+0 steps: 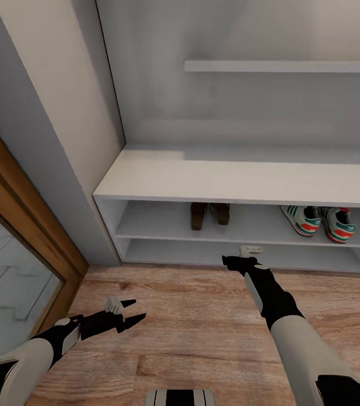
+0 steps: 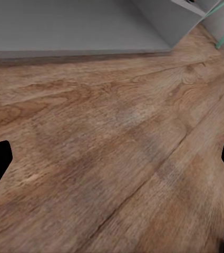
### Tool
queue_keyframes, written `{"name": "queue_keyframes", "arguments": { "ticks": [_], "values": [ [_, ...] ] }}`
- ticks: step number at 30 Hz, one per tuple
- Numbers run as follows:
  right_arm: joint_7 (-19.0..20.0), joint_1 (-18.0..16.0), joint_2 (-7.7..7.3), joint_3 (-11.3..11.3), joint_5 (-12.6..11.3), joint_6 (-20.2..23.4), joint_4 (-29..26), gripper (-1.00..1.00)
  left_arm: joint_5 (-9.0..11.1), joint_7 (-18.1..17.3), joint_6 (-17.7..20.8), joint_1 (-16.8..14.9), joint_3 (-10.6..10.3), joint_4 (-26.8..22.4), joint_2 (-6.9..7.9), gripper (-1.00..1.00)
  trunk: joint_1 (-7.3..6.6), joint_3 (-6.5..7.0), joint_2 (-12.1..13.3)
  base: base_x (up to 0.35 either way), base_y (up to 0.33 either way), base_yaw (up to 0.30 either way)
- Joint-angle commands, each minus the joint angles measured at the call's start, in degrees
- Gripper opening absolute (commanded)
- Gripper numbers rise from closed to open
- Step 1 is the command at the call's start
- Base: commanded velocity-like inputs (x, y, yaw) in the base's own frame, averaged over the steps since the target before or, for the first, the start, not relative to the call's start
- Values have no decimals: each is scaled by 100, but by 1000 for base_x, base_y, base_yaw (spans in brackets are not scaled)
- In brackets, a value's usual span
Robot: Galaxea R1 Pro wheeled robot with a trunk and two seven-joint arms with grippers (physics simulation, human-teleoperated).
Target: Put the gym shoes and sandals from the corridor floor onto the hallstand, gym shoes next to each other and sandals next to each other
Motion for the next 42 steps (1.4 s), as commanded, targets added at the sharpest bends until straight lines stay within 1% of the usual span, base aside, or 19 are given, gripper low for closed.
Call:
{"name": "queue_keyframes", "arguments": {
  "ticks": [1, 4, 8, 9, 14, 15, 18, 19, 20, 22, 26, 31, 34, 37, 38, 39, 40, 41, 42],
  "values": [
    [0, -1, 6, -16, 10, 32, -10, 100, -40, -13, -24, -3, 40, 2, 1, 100, -1, -4, -2, 0, 0, 0],
    [5, -2, 6, -16, 11, 32, -18, 100, -44, -14, -25, -3, 35, 2, 1, 100, -1, -4, -2, 0, 0, 0],
    [7, -2, 6, -19, 8, 32, -37, 100, -45, -14, -23, -3, 32, 3, -10, 100, -11, 84, 4, 0, 0, 0],
    [7, -1, 6, -21, 4, 32, -54, 100, -40, -14, -26, -3, 37, 3, -54, 100, -14, 106, 5, 0, 0, 0],
    [7, 0, 2, -24, -3, 6, -83, 100, -42, -10, -25, -3, 38, 54, -106, 100, -27, 217, 12, 0, 0, 0],
    [7, 0, 1, -25, -6, -419, -97, 100, -45, -6, -30, -3, 39, 100, -125, 100, -29, 239, 13, 0, 0, 0],
    [7, 39, 4, -25, -8, -995, -99, 100, -46, -5, -31, -3, 36, 111, -131, 100, -37, 306, 17, 0, 0, 0],
    [17, 161, 5, -25, -15, -1247, -95, 100, -46, -7, -31, -3, 34, 114, -134, 100, -40, 328, 18, 0, 0, 0],
    [22, 216, 5, -27, -17, -1302, -94, 100, -46, -8, -31, -3, 35, 115, -133, 100, -42, 350, 20, 0, 0, 0],
    [39, 489, 1, -31, -26, -1438, -94, 100, -46, -6, -31, -3, 35, 116, -133, 100, -48, 394, 22, 0, 0, 0],
    [49, 881, -2, -33, -32, -1598, -87, 100, -46, -8, -31, -3, 36, 117, -136, 100, -58, 483, 28, 0, 0, 0],
    [33, 1077, 2, -34, -38, -1746, -68, 100, -46, -7, -31, -3, 40, 117, -132, 100, -71, 594, 34, 0, 0, 0],
    [21, 1125, 4, -34, -40, -2004, -29, 100, -46, -6, -31, -3, 40, 117, -132, 100, -78, 660, 38, 0, 0, 0],
    [14, 1143, 5, -34, -46, -2377, 18, 100, -46, -5, -31, -3, 40, 117, -131, 100, -86, 727, 42, 0, 0, 0],
    [10, 1196, 5, -34, -46, -3086, 550, 100, -46, -6, -31, -3, 41, 117, -131, 100, -89, 749, 44, 0, 0, 0],
    [9, 1208, 5, -32, -45, -3334, 790, 100, -46, -5, -31, -3, 41, 117, -131, 100, -91, 771, 45, 0, 0, 0],
    [9, 1213, 5, -31, -44, -3446, 907, 100, -46, -5, -31, -3, 41, 117, -131, 100, -94, 793, 46, 0, 0, 0],
    [8, 1221, 6, -27, -39, -3775, 1318, 100, -46, -5, -31, -3, 41, 117, -131, 100, -97, 815, 48, 0, 0, 0],
    [8, 1223, 4, -29, -40, -3824, 1401, 100, -46, -5, -31, -3, 41, 117, -131, 100, -99, 837, 49, 0, 0, 0]
  ]
}}
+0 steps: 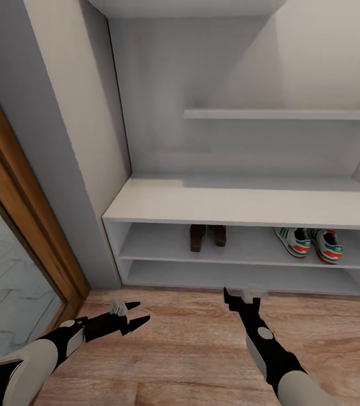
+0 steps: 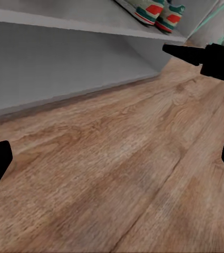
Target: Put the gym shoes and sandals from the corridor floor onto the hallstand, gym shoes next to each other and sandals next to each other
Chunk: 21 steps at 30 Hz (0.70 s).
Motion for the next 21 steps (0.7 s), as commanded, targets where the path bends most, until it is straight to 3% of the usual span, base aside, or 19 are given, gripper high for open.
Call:
{"name": "queue_keyframes", "arguments": {
  "ticks": [1, 2, 3, 5, 12, 21],
  "values": [
    [1, -2, 5, -20, 6, -60, 84, 100, -40, -12, -24, -2, 35, 2, 1, 100, -4, 18, 0, 0, 0, 0],
    [1, 0, 6, -20, 4, -136, 299, 100, -40, -12, -24, -2, 35, 2, 1, 100, -6, 40, 1, 0, 0, 0],
    [17, 2, -1, -23, -3, -220, 1217, 100, -40, -12, -24, -2, 35, 2, 1, 100, -9, 63, 3, 0, 0, 0],
    [18, 3, -1, -25, -5, -227, 1468, 100, -40, -12, -24, -2, 35, 2, 1, 100, -14, 107, 5, 0, 0, 0],
    [19, -1, -30, -26, -15, -367, 2180, 100, -40, -12, -24, -2, 35, 2, 1, 100, -32, 262, 15, 0, 0, 0],
    [5, 1, -53, -27, -22, -471, 2444, 100, -64, 121, -24, -2, 35, 2, 1, 100, -55, 461, 27, 0, 0, 0]
  ]
}}
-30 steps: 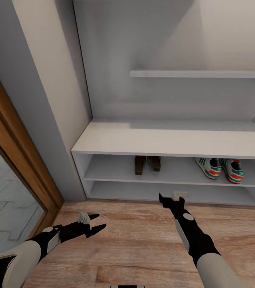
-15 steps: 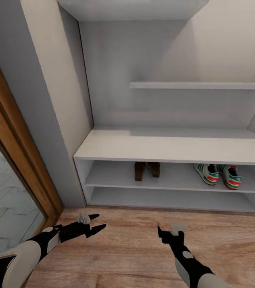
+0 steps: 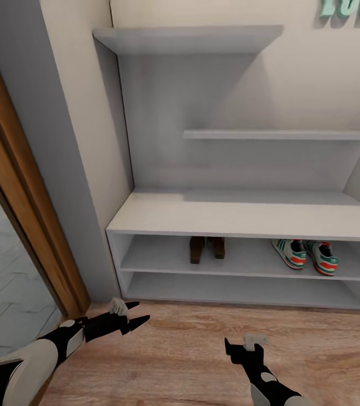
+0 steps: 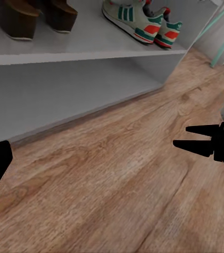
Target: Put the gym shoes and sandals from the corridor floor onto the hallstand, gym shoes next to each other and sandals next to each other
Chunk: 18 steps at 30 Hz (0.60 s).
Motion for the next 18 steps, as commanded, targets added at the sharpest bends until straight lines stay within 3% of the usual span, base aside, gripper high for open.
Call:
{"name": "queue_keyframes", "arguments": {
  "ticks": [1, 7, 14, 18],
  "values": [
    [-1, -3, 2, -29, 4, -20, 7, 100, -43, -10, -24, -3, 36, 2, 1, 100, -4, 18, 0, 0, 0, 0],
    [-4, -3, 8, -32, 4, -20, 5, 100, -50, -4, -23, -3, 34, 2, 1, 100, -19, 151, 8, 0, 0, -91],
    [-4, -3, 9, -37, 4, -20, 11, 100, -53, -5, -24, -3, 28, 2, -1, 100, -37, 306, 17, 0, 0, -274],
    [-4, -2, 10, -37, 4, -20, 5, 100, -53, -7, -24, 3, 26, 2, -3, 100, -37, 306, 17, 0, 0, -298]
  ]
}}
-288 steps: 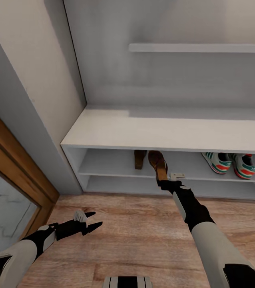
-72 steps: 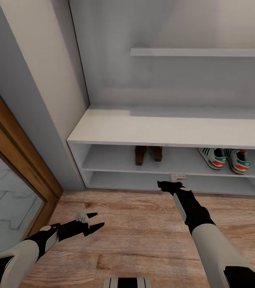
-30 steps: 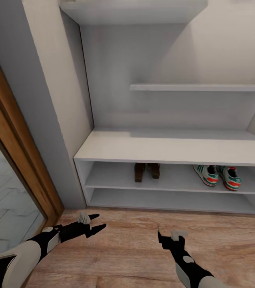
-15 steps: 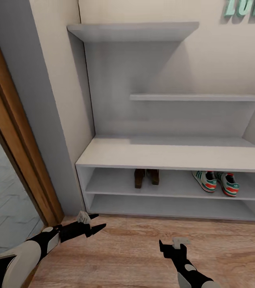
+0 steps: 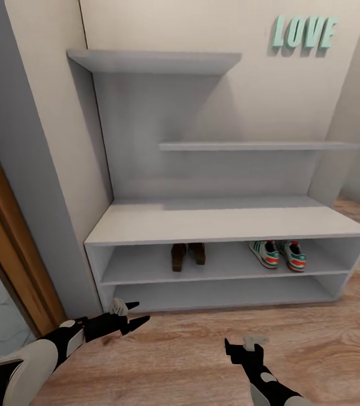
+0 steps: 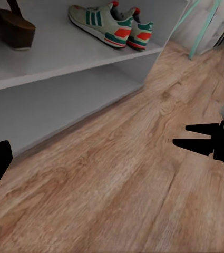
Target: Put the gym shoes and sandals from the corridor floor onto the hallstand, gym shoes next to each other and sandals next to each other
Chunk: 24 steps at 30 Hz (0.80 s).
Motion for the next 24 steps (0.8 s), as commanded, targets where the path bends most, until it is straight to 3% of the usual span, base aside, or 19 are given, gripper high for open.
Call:
{"name": "queue_keyframes", "arguments": {
  "ticks": [1, 8, 14, 24],
  "values": [
    [-1, -4, 3, -29, 4, -19, 8, 100, -43, -12, -26, -1, 43, 0, 0, 100, -1, -5, -2, 0, 0, -299],
    [3, -6, 2, -31, 3, -19, 5, 100, -43, -10, -26, 10, 44, 0, 2, 100, -1, -5, -2, 31, -27, -295],
    [0, -8, 2, -31, 2, -19, 4, 100, -43, -10, -29, 95, 42, 0, -1, 100, -1, -5, -2, 11, -267, -227],
    [13, -4, 3, -31, 4, -19, 4, 100, -43, -10, -43, 115, 44, 0, 0, 100, -1, -5, -2, -142, -318, -31]
  ]
}}
